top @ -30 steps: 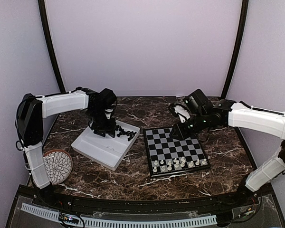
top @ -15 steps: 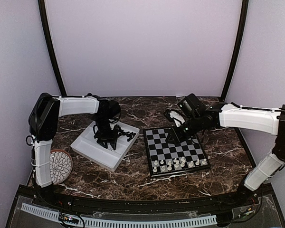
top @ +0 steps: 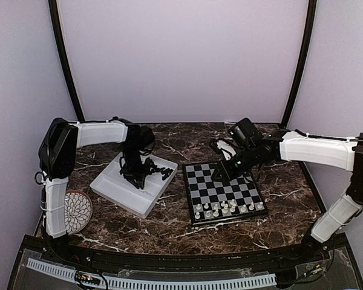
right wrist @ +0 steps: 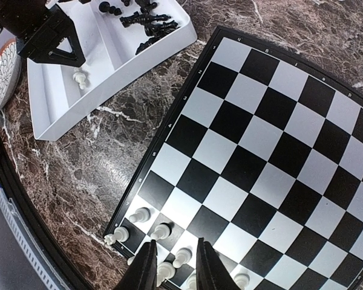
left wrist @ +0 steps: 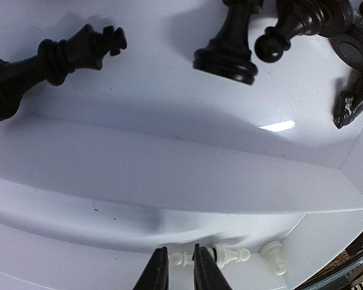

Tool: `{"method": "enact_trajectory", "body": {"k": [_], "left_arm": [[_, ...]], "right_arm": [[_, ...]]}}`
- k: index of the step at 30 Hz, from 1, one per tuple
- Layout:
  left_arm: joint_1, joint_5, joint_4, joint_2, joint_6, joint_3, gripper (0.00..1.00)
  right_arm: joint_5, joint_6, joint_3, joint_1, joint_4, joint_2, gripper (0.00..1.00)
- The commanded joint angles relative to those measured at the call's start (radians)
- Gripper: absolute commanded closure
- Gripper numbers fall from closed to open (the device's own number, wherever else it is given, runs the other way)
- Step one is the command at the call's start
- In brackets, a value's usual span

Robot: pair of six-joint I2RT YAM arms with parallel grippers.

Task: Set up the chess pieces on the board
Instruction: Pick up the pawn from the storage box.

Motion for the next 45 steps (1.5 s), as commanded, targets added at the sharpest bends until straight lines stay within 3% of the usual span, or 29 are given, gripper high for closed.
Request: {"method": "enact_trajectory", "body": {"k": [1,3,7,9,18,26,32,41,45], "left_arm": [[0.001,-0.007,-0.043,-0.041,0.007,0.04,0.84],[0.002,-0.006,-0.051,-0.048,0.003,0.055,0.84],[0.0,0.081,-0.074,-0.053,0.013,0.048,0.67],[-0.007,0.12,-0.069,-0.06,0.024,0.016,0.63],[-0.046,0.069,-0.052,-0.018,0.051,-0.047,0.6],[-0.089,-0.028,-0.082,0.004,0.061,-0.059,0.71],[-0.121,-0.057,-0.097,0.0,0.068,-0.06,0.53],[-0.131,-0.102,-0.073,-0.024,0.033,-0.054,0.81],[-0.13,-0.11,-0.081,-0.041,0.028,-0.024,0.88]], "right_arm": [[-0.019,-0.007,0.014,-0.006,0.034,0.006,0.76],[-0.019,-0.005,0.014,-0.006,0.034,0.005,0.76],[-0.022,-0.002,0.009,-0.006,0.036,-0.004,0.76],[-0.021,0.001,0.003,-0.006,0.035,-0.01,0.76],[-0.03,0.013,-0.017,-0.007,0.038,-0.035,0.76],[-0.019,0.007,-0.031,-0.005,0.024,-0.069,0.76],[-0.028,0.024,-0.05,-0.004,0.034,-0.087,0.76],[-0.022,0.049,-0.067,-0.004,0.039,-0.118,0.75],[-0.02,0.063,-0.077,-0.003,0.038,-0.137,0.75]]}}
